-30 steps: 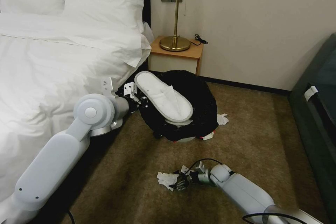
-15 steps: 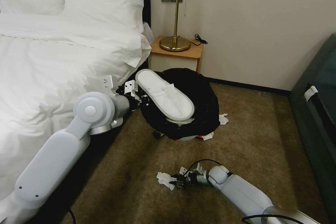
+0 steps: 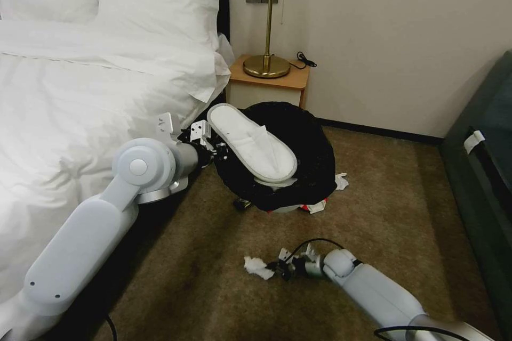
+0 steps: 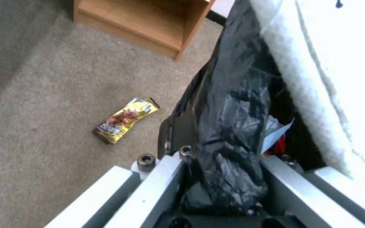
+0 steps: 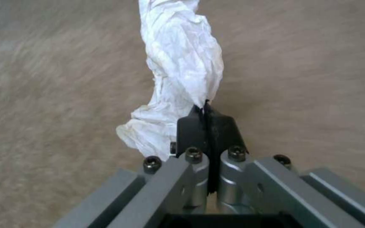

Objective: Pick up the trash bin, then pick up the garbage on the floor and place it into the trash bin.

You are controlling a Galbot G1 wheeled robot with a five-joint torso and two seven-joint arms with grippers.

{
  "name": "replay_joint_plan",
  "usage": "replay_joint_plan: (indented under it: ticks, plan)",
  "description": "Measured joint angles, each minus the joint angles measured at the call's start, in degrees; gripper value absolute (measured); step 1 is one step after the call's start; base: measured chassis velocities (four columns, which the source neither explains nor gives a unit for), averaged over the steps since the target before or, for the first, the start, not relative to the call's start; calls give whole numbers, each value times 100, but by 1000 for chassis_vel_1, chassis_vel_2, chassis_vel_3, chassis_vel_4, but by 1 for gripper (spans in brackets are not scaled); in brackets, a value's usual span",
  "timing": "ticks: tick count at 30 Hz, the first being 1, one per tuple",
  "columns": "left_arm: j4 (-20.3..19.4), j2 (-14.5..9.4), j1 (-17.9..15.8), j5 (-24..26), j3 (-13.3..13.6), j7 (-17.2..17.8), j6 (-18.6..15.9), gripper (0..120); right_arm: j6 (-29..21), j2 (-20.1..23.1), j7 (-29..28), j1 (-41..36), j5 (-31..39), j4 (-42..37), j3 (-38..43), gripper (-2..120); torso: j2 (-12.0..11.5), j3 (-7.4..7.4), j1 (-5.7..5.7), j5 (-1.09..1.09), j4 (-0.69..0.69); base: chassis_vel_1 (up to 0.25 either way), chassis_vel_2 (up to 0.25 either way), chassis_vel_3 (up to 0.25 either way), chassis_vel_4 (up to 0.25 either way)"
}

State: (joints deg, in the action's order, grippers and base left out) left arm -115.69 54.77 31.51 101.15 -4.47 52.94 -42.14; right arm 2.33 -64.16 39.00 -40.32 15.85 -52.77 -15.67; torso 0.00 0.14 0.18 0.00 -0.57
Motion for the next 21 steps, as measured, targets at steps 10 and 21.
replay_joint_plan:
  ticks: [10,21]
  plan:
    - [2,-10,84,-25,-32,-2,0,1,37,723,2,-308,16,-469,996,0,0,0,0,0,-1,0,0,0,0]
    - [-44,-300,589,-221,-104,-10,0,1,-56,1336,-636,-821,661,-1253,1925,0,0,0,0,0,0,0,0,0,0]
